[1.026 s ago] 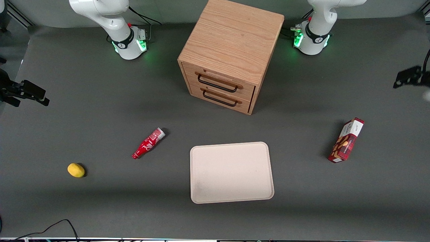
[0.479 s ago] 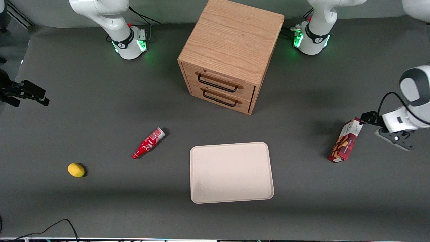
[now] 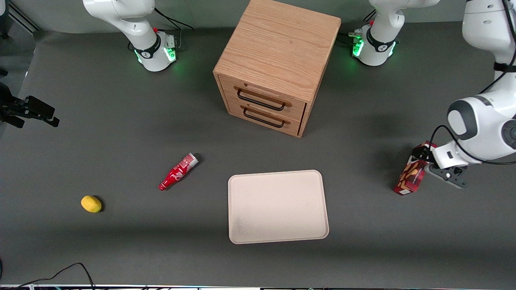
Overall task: Place red cookie box on tray
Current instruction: 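Move the open left gripper down over the red plaid cookie box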
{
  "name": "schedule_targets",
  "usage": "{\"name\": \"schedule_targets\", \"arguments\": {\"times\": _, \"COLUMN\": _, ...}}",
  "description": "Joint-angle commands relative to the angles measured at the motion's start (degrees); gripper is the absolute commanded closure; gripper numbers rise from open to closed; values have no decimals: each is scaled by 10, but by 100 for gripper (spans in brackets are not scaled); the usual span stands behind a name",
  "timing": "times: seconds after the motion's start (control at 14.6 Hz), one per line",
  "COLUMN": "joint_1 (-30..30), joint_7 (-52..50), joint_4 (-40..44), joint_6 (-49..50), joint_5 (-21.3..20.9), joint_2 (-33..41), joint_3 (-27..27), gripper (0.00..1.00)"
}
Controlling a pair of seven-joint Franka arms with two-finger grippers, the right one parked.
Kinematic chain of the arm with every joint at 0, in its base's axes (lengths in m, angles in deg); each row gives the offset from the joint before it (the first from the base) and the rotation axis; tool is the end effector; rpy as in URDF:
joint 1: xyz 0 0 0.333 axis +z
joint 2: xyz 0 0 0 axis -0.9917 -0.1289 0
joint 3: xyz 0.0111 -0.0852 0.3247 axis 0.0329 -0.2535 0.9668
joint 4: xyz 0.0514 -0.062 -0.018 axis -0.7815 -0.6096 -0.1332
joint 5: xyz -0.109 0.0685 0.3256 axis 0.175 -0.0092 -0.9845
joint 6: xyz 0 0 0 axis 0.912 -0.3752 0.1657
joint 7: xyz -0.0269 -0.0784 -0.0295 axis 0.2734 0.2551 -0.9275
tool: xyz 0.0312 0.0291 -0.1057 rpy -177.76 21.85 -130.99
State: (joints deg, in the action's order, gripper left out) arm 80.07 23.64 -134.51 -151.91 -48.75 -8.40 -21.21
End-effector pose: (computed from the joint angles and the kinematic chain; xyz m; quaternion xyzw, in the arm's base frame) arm 0.5741 0.0684 0.2943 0.9663 -0.2547 -0.0060 0.0362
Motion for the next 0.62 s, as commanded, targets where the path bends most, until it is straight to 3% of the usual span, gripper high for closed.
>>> {"name": "schedule_targets", "arguments": {"times": 0.0, "joint_1": -4, "joint_7": 11, "joint_4": -12, "joint_6": -35, "joint_5": 14, "joint_2": -11, "joint_3": -1, "gripper": 0}}
{"name": "schedule_targets", "arguments": {"times": 0.07, "joint_1": -4, "joint_7": 10, "joint_4": -14, "joint_6": -41, "joint_5": 14, "joint_2": -16, "joint_3": -1, "gripper": 2}}
{"name": "schedule_targets", "arguments": {"times": 0.14, "joint_1": -4, "joint_7": 10, "joint_4": -13, "joint_6": -43, "joint_5": 15, "joint_2": -20, "joint_3": -1, "gripper": 19}}
{"name": "schedule_targets", "arguments": {"times": 0.34, "joint_1": -3, "joint_7": 11, "joint_4": -13, "joint_6": -43, "joint_5": 15, "joint_2": -23, "joint_3": -1, "gripper": 92}}
{"name": "schedule_targets", "arguments": {"times": 0.41, "joint_1": -2, "joint_7": 12, "joint_4": -12, "joint_6": -41, "joint_5": 14, "joint_2": -24, "joint_3": 0, "gripper": 100}}
{"name": "schedule_targets", "arguments": {"times": 0.55, "joint_1": -1, "joint_7": 12, "joint_4": -11, "joint_6": -37, "joint_5": 15, "joint_2": -24, "joint_3": 0, "gripper": 100}}
